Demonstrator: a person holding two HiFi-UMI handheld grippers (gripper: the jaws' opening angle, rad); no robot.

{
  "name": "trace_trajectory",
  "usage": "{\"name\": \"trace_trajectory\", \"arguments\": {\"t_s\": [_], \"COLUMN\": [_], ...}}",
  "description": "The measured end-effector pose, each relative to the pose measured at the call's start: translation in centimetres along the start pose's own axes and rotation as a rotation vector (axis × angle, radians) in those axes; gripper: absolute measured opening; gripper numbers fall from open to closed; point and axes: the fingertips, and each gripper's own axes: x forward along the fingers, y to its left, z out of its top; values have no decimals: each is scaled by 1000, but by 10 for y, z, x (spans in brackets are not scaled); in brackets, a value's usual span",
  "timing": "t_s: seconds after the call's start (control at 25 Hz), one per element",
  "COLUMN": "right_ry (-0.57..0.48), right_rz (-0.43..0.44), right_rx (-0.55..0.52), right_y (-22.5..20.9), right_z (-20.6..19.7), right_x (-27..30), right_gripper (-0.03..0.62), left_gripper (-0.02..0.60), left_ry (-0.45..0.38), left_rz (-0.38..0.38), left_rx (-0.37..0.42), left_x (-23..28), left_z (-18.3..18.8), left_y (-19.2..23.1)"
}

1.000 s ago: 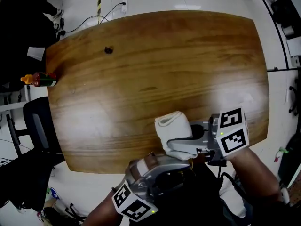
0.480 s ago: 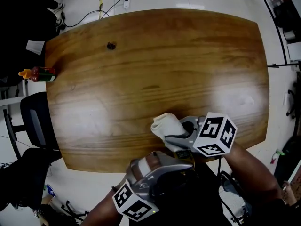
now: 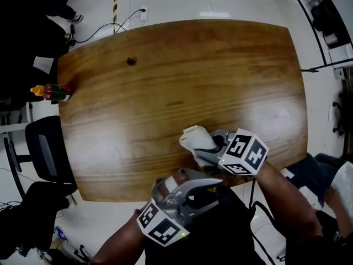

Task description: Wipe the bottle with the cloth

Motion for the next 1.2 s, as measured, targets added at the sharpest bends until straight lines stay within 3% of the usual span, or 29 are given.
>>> {"name": "trace_trajectory", "arguments": {"t_s": [0.08,0.2,0.32,0.4,0.6,0.72,0.84,0.92,1.08,1.2], "right_ry": [-122,-421,-698,-799,-902,-901,-751,-657,-565,-513], "right_rz": [-85,-203,-228,-228,-301,-287,-312,-377,-546,-687], "right_rx": [70,217,299,289,213,200,176,115,-41,-34], "right_y": [-12,-12,27,63,121,139,139,135,134,125], "right_z": [11,36,57,64,72,74,68,64,56,38], "right_x": [-28,-102,-176,-207,-239,-231,-185,-162,-154,-169], "right_gripper": [71,71,71,71,71,71,71,71,71,71], "left_gripper": [160,160,160,158,158,158,158,158,158,156], "left_ry": [-4,-12,-18,-20,-33,-21,-20,-21,-15,-11], "left_rz": [1,4,13,16,25,20,13,9,-4,-6], "left_rx": [6,10,-9,-19,-7,-7,-8,-13,-11,-5], "left_x": [1,0,-1,-1,4,5,3,4,6,6], "left_z": [-2,-6,-9,-8,-15,-21,-19,-17,-17,-17], "left_y": [2,2,0,-2,1,2,2,3,2,3]}}
